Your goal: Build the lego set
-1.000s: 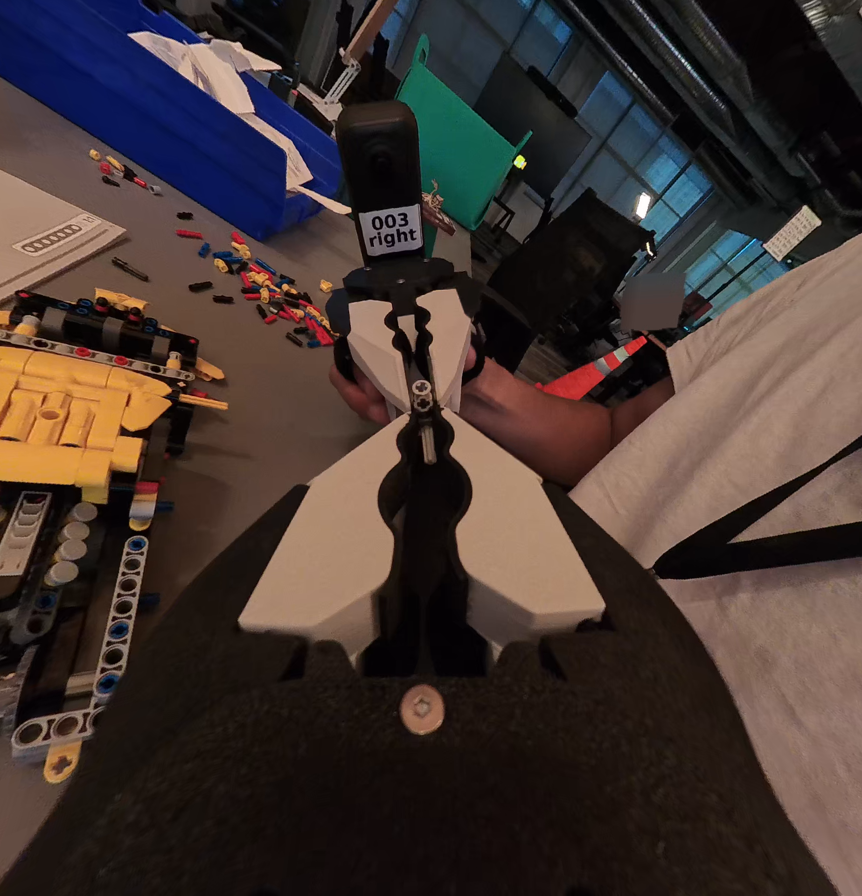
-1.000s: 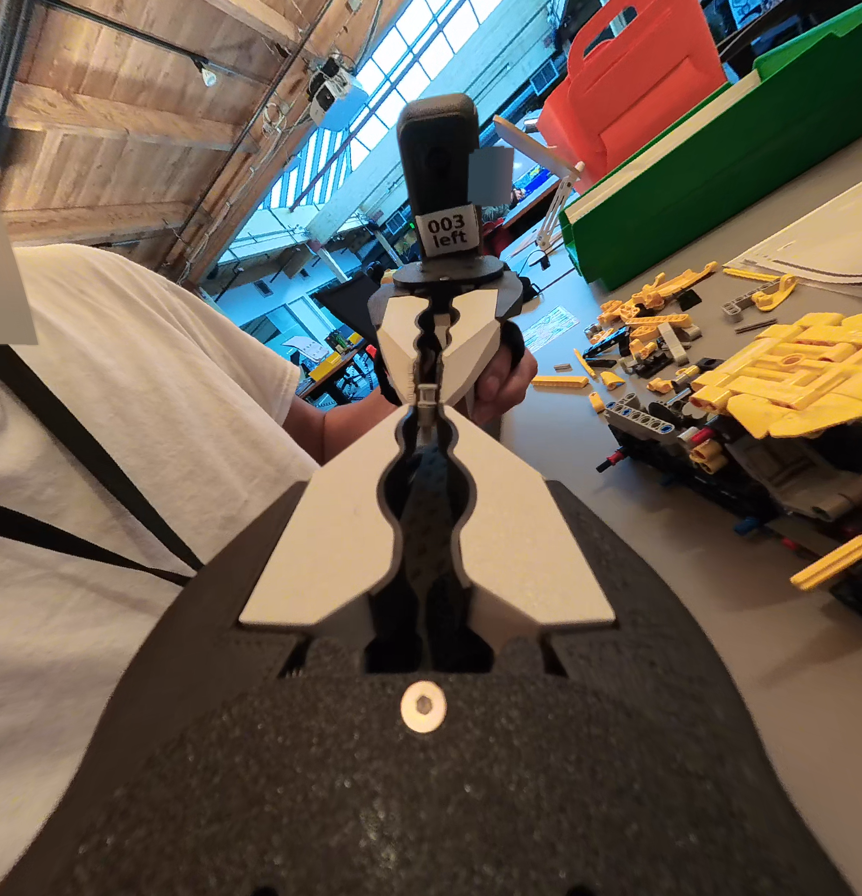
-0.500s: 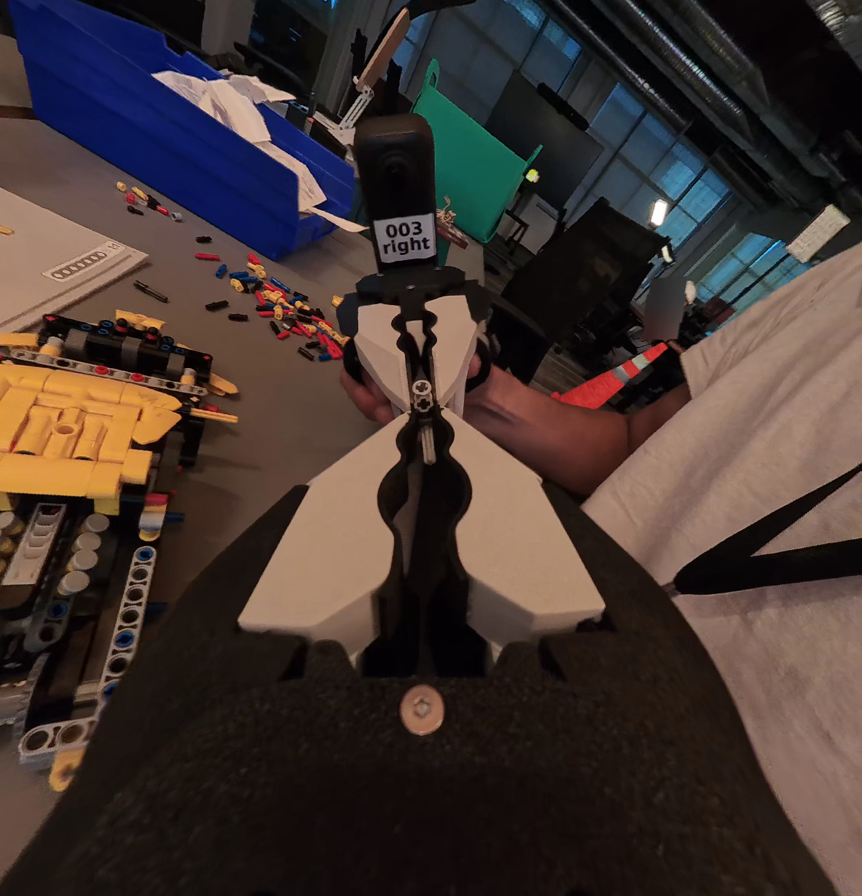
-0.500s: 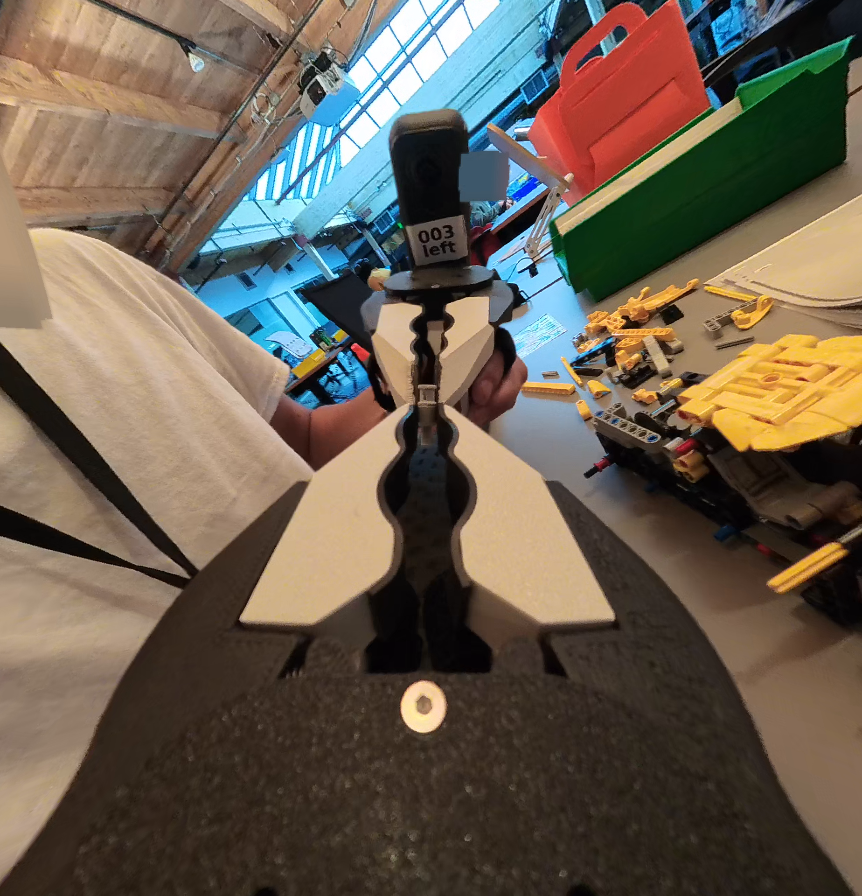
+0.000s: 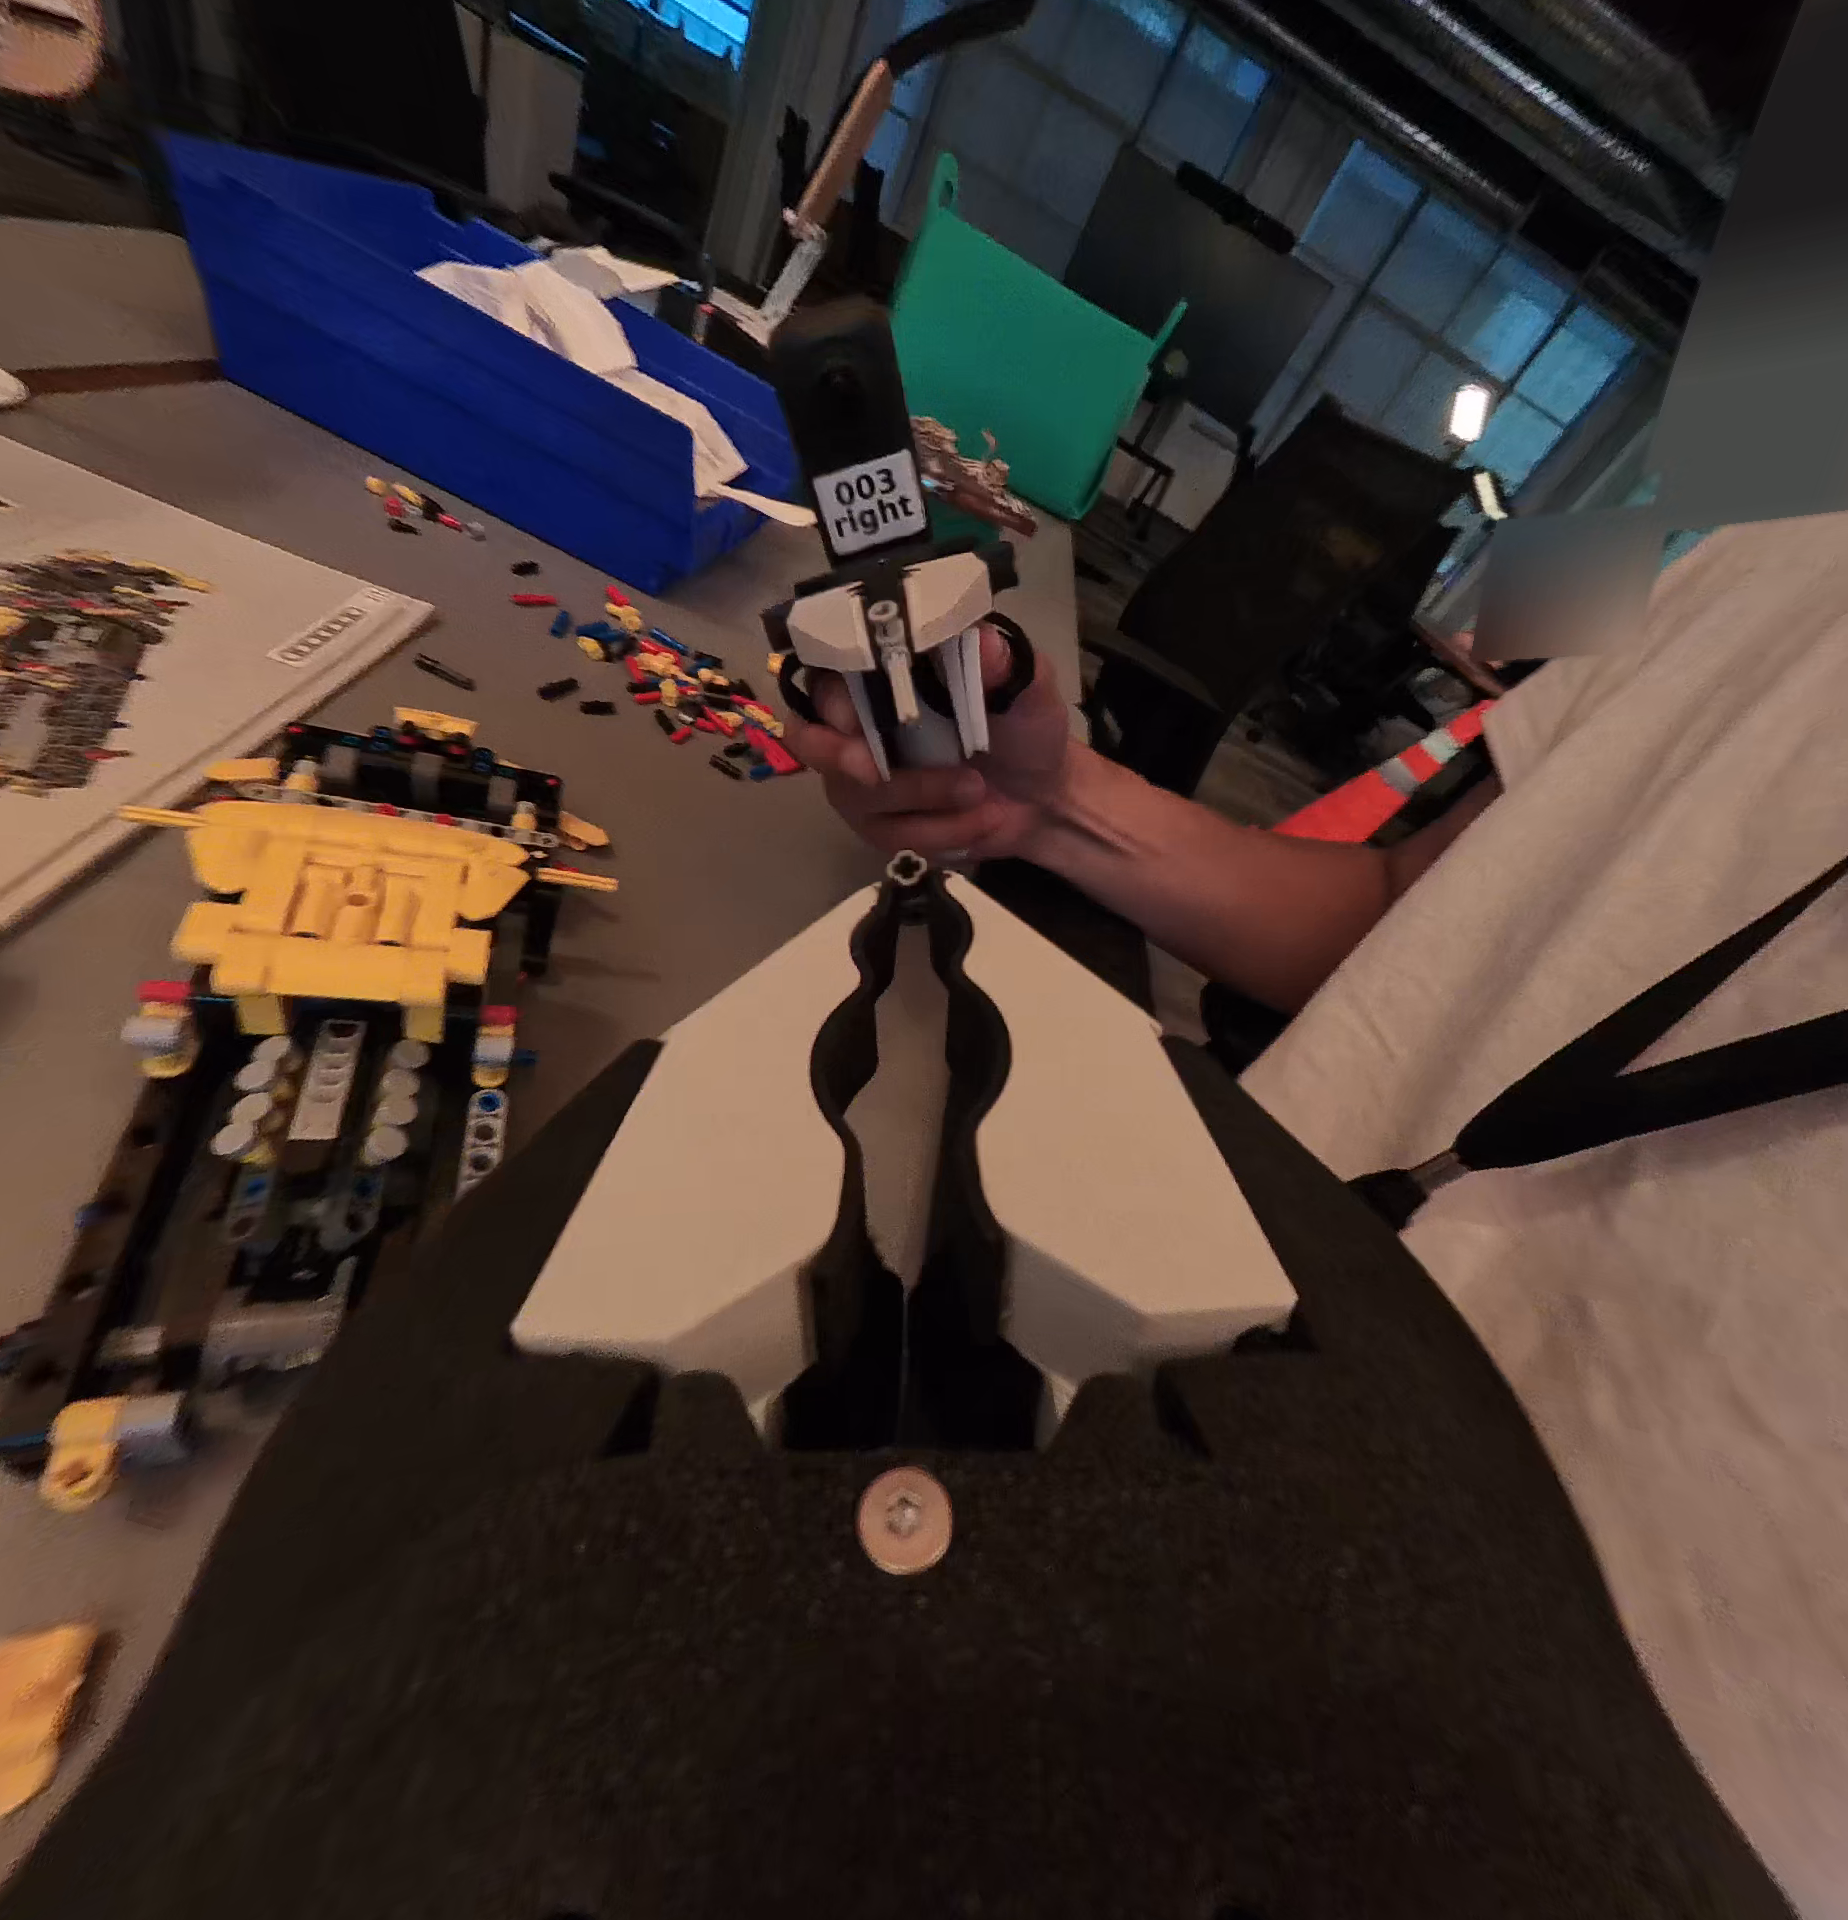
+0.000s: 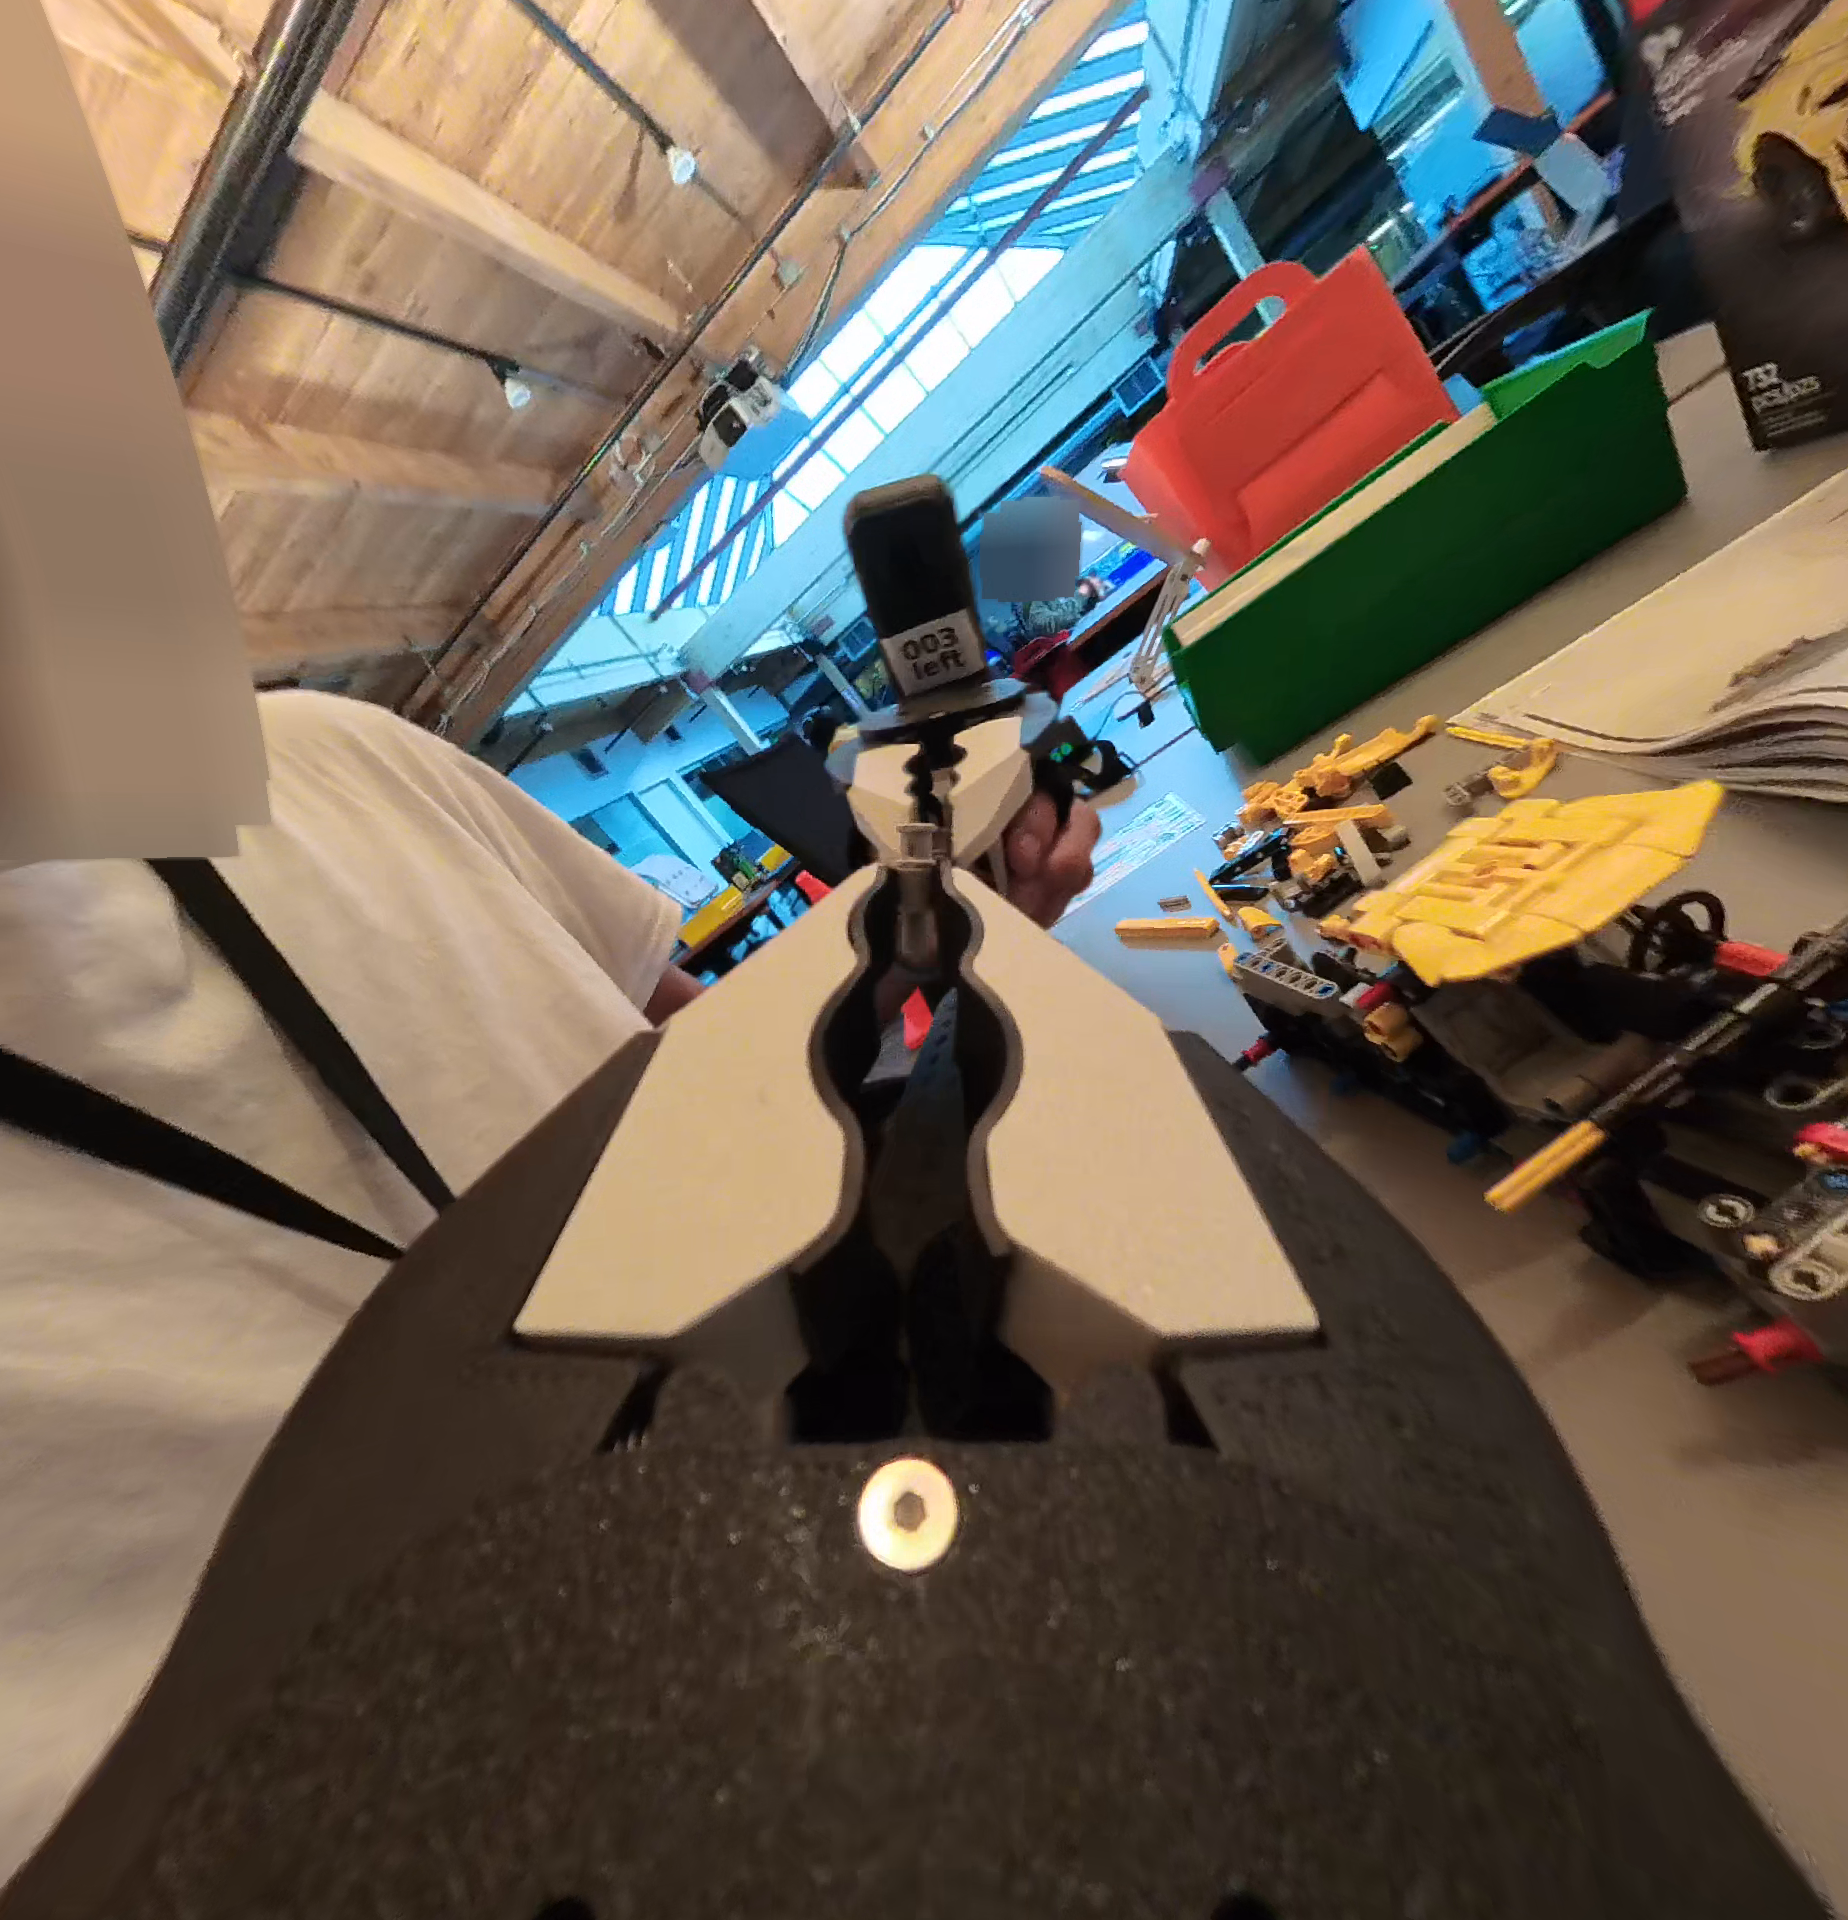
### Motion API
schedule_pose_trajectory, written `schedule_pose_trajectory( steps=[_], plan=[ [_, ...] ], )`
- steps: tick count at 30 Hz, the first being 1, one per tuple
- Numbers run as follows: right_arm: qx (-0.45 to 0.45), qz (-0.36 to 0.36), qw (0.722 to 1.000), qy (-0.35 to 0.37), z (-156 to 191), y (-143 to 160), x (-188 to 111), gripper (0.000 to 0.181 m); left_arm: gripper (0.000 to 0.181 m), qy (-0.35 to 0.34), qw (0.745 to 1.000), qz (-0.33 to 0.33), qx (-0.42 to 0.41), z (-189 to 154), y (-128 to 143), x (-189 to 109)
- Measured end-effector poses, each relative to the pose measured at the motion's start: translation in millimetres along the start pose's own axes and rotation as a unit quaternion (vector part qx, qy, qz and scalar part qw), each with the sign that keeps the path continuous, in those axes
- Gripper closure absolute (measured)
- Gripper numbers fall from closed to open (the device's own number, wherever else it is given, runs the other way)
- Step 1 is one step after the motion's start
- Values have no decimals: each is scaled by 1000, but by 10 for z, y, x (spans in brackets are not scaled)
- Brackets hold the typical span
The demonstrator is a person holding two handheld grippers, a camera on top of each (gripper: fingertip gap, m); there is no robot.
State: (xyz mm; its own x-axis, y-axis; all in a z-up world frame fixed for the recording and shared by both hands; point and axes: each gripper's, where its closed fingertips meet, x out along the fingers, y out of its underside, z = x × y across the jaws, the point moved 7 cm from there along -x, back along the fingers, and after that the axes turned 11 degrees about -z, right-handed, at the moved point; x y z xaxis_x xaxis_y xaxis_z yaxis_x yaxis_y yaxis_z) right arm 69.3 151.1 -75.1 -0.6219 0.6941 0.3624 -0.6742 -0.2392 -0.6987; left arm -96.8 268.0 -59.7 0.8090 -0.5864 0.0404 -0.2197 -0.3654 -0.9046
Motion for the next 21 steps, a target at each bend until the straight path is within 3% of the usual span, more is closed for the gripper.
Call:
schedule_pose_trajectory(
  steps=[4, 7, 9, 21],
  plan=[
    [39, 10, 999, 19, -92, 109, 116, 175, 176, -68, 986, 14, 155, -80, 41, 58],
    [105, 4, 994, 23, -186, 201, 208, 175, 176, -132, 931, 51, 338, -100, 163, 137],
    [109, 5, 993, 43, -226, 231, 224, 175, 176, -146, 902, 59, 402, -121, 210, 163],
    [106, 11, 993, 56, -236, 251, 236, 175, 176, -155, 887, 66, 429, -106, 232, 244]
  ],
)
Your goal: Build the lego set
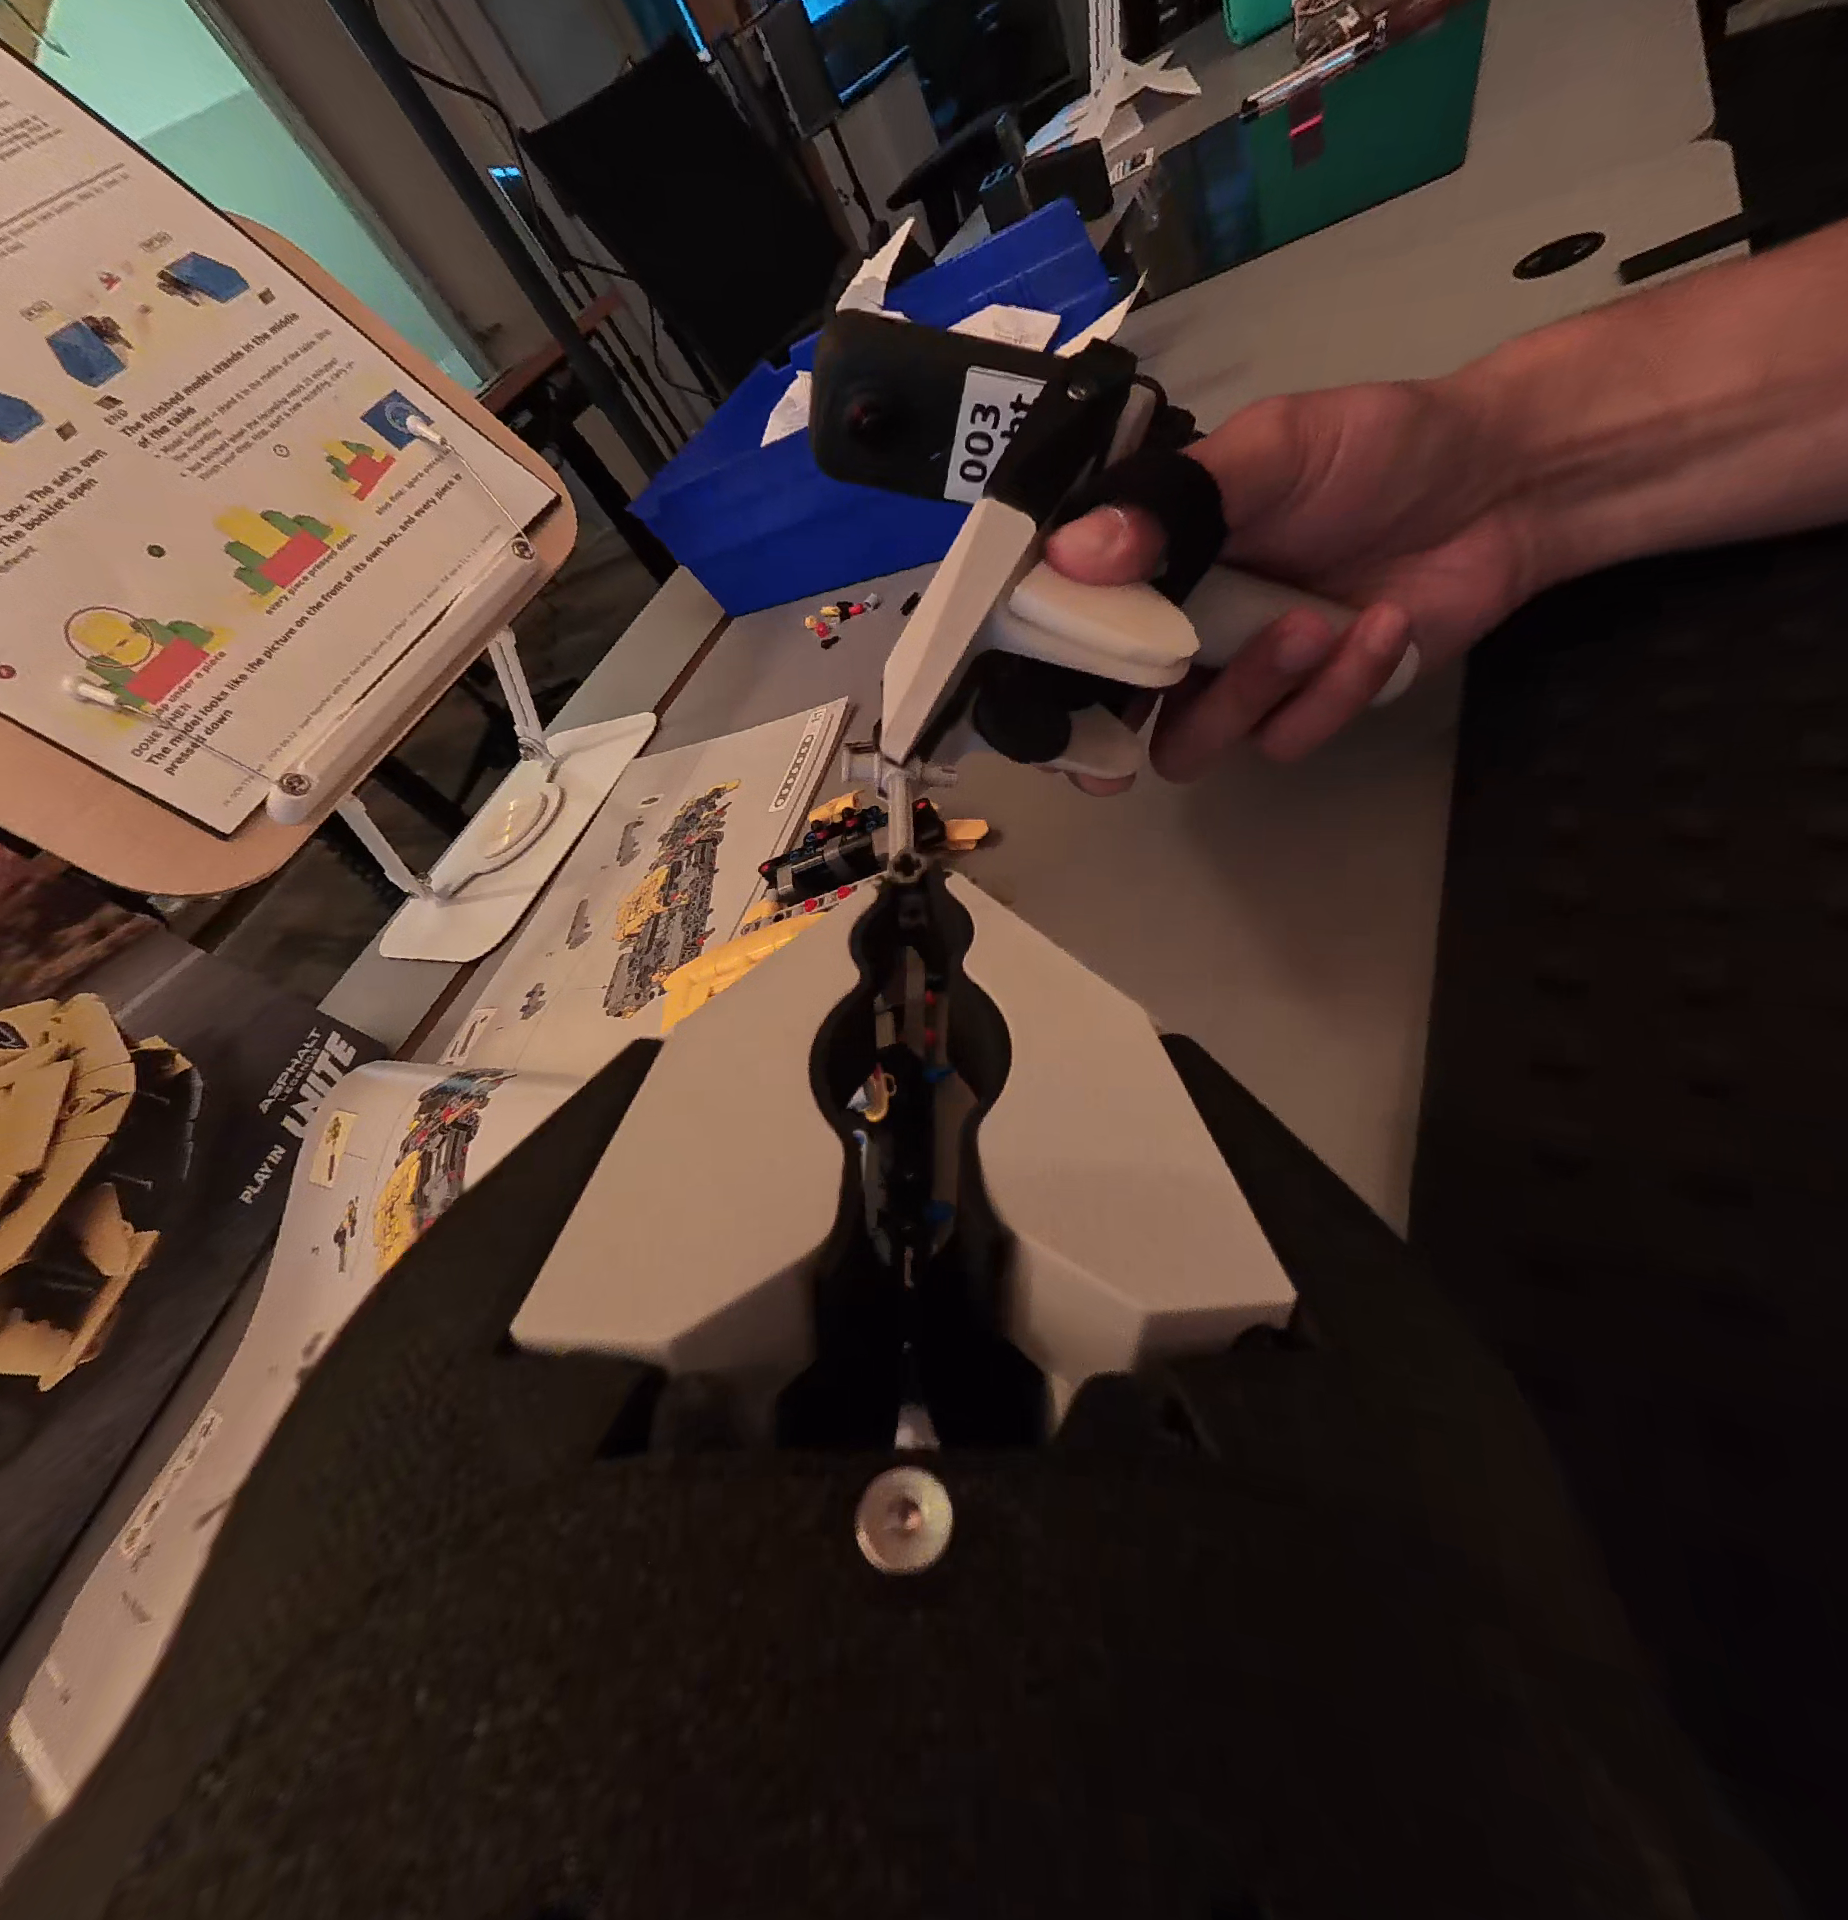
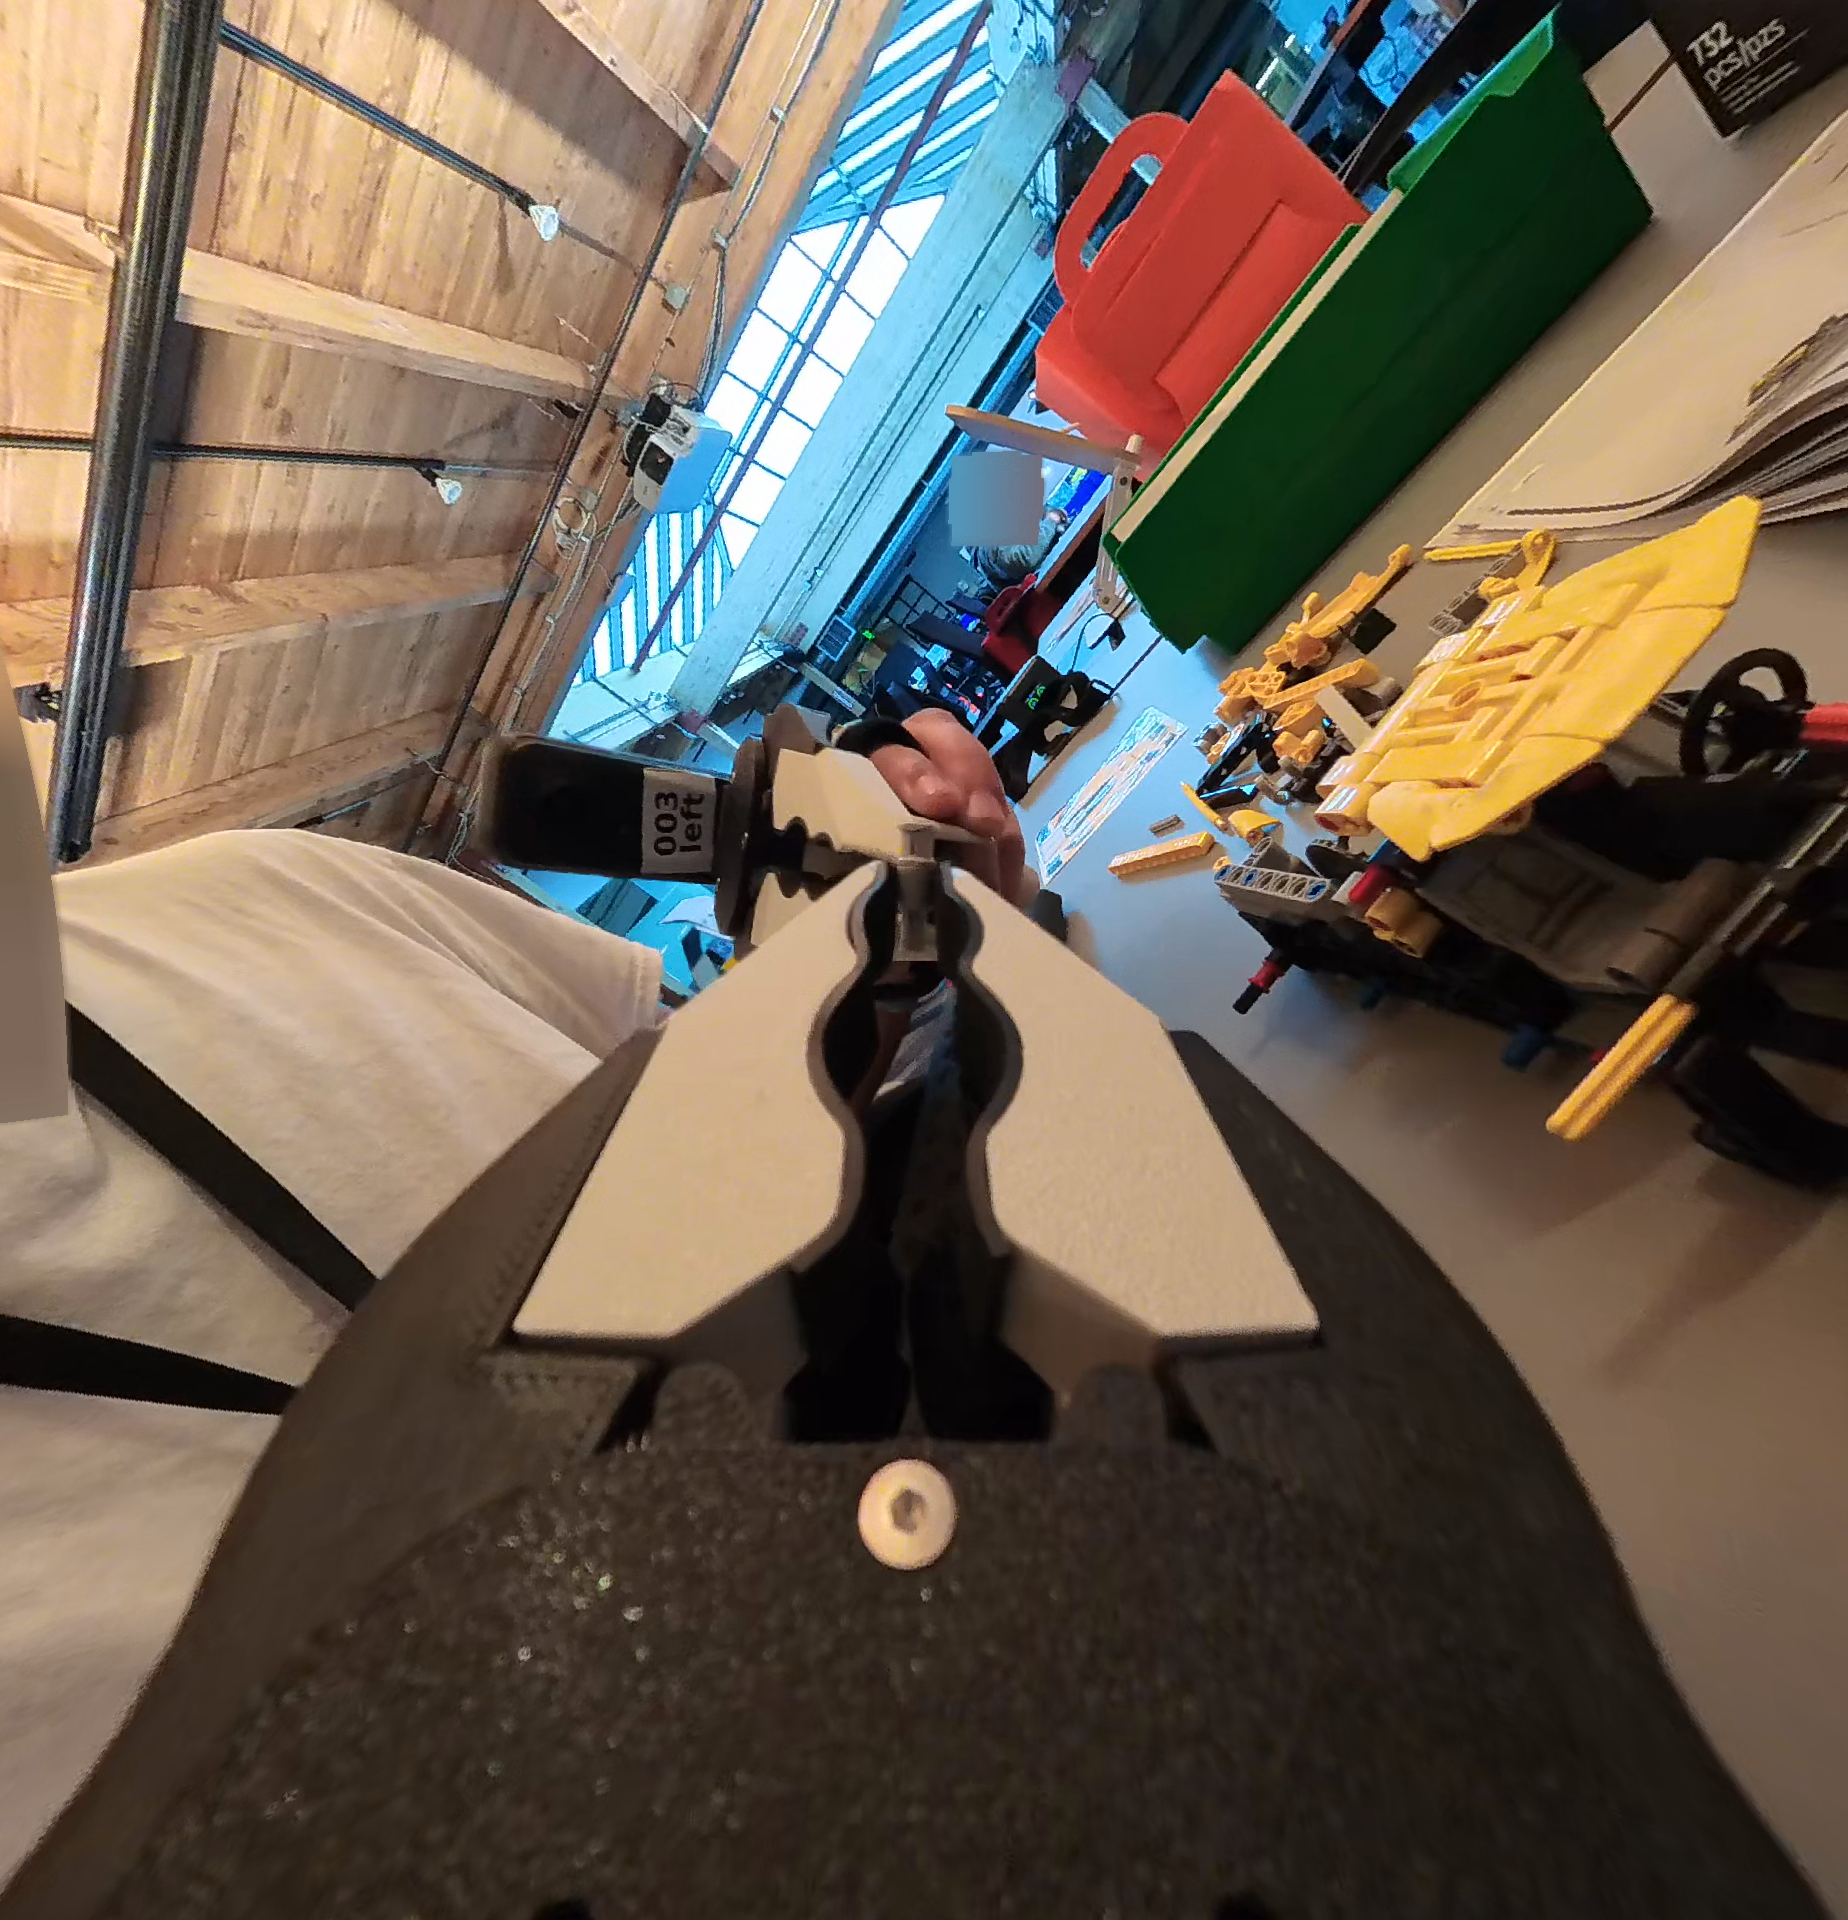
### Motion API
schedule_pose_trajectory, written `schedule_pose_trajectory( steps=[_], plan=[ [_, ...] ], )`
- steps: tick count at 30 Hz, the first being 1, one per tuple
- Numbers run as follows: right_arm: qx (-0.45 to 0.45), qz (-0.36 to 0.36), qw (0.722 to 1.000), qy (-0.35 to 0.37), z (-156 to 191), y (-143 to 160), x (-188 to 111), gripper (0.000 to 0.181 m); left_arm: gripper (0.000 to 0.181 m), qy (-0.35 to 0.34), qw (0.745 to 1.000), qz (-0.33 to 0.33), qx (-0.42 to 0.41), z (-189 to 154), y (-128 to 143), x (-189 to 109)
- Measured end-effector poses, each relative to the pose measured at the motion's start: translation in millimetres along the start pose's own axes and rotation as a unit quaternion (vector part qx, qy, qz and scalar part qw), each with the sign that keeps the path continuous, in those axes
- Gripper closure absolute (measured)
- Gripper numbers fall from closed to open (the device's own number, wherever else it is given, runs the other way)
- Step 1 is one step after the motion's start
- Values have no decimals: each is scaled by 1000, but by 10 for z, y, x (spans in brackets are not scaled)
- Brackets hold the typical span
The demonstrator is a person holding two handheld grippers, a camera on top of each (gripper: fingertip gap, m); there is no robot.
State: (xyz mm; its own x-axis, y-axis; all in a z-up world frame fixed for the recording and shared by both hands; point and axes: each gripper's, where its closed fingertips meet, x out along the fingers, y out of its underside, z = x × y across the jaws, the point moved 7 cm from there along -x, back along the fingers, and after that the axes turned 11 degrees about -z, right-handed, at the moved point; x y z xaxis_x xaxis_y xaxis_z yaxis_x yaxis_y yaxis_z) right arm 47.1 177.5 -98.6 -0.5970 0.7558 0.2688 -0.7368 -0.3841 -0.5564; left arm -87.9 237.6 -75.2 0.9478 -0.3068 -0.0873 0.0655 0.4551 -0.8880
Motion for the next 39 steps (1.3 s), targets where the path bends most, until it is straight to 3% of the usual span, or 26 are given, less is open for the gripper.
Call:
schedule_pose_trajectory(
  steps=[14, 21, 30, 33, 34, 36, 39],
  plan=[
    [6, 26, 1000, 14, -41, 63, 12, 175, 176, 17, 996, 30, 82, -58, 18, 7],
    [10, 58, 998, 17, -43, 154, 70, 175, 176, 25, 997, 22, 75, -103, 31, 65],
    [41, 28, 999, 4, -87, 82, 14, 175, 176, 9, 998, 17, 60, -54, 22, 173],
    [47, 10, 999, -20, -59, 25, -15, 155, 176, 2, 1000, 22, 18, 0, 65, 164],
    [27, 1, 999, -24, -33, -5, -34, 160, 176, -4, 1000, 23, -17, 35, 99, 151],
    [-62, 9, 998, 16, -35, -24, -57, 159, 176, -6, 990, 44, -135, 111, 227, 124],
    [-224, 68, 967, 102, -98, 65, -50, 156, 175, -7, 947, 62, -314, 232, 412, 29]
  ],
)
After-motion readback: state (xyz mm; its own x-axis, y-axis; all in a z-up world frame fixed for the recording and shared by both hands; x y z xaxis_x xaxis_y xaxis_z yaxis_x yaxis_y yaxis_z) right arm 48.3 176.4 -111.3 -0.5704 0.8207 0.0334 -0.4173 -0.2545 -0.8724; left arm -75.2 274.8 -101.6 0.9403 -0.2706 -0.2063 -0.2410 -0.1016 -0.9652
